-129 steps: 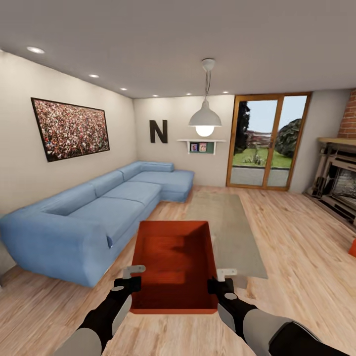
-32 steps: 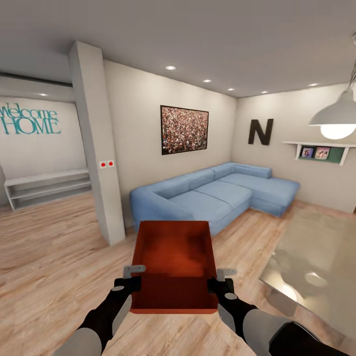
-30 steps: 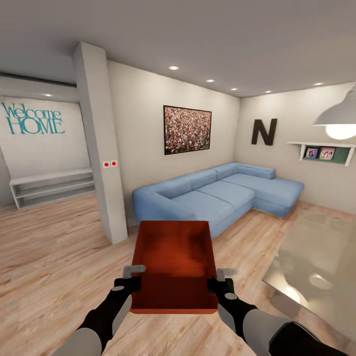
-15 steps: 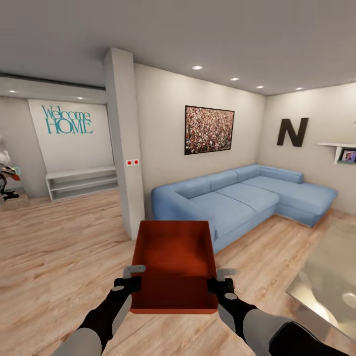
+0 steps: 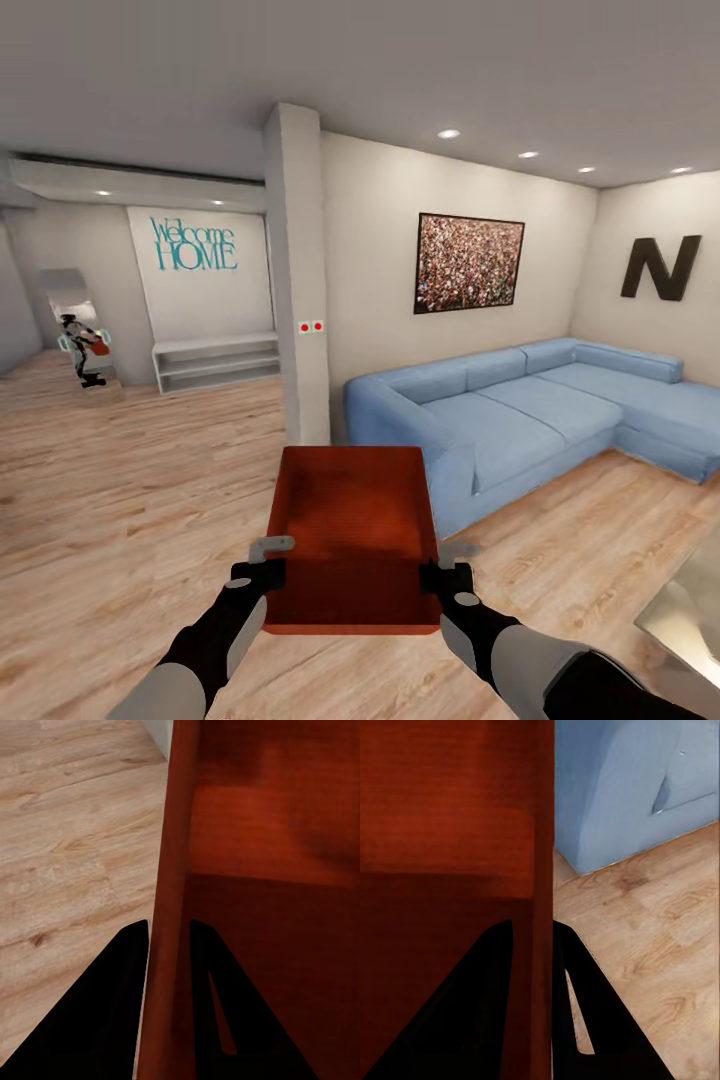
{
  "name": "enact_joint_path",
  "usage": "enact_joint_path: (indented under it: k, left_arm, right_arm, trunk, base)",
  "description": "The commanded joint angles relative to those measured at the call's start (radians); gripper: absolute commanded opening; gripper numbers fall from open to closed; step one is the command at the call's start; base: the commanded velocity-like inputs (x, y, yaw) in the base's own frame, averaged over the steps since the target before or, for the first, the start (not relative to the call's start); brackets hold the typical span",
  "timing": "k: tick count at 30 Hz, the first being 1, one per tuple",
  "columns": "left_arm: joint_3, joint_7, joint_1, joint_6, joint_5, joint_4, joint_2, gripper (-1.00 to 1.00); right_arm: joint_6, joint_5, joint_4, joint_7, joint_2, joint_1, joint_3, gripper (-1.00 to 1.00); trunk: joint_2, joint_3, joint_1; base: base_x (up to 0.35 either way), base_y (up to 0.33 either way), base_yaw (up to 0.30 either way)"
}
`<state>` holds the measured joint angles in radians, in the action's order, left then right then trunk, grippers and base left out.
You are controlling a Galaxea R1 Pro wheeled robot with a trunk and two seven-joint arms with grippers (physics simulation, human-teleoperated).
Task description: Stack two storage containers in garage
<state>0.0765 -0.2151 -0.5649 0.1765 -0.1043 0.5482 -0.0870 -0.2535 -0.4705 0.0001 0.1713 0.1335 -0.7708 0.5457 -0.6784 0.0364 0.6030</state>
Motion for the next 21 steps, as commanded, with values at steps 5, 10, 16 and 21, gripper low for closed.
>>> enact_joint_path:
  k: [5,10,16,21]
  left_arm:
    - [-0.035,-0.016,-0.001,0.008,0.005,0.002,0.009,-1.00]
    - [-0.035,-0.016,-0.001,0.008,0.005,0.002,0.009,-1.00]
    - [-0.035,-0.016,-0.001,0.008,0.005,0.002,0.009,-1.00]
    - [-0.035,-0.016,-0.001,0.008,0.005,0.002,0.009,-1.00]
  right_arm:
    - [-0.006,-0.013,0.000,0.004,-0.005,-0.001,-0.020,-1.00]
    - [-0.006,-0.013,0.000,0.004,-0.005,-0.001,-0.020,-1.00]
    - [-0.005,-0.012,0.000,0.004,-0.005,-0.001,-0.020,-1.00]
    - [-0.006,-0.012,0.000,0.004,-0.005,-0.001,-0.020,-1.00]
  trunk:
    - [-0.002,0.002,0.000]
    - [-0.002,0.002,0.000]
    - [-0.002,0.002,0.000]
    - [-0.002,0.002,0.000]
  base:
    - [0.000,0.000,0.274]
    - [0.000,0.000,0.274]
    - [0.000,0.000,0.274]
    - [0.000,0.000,0.274]
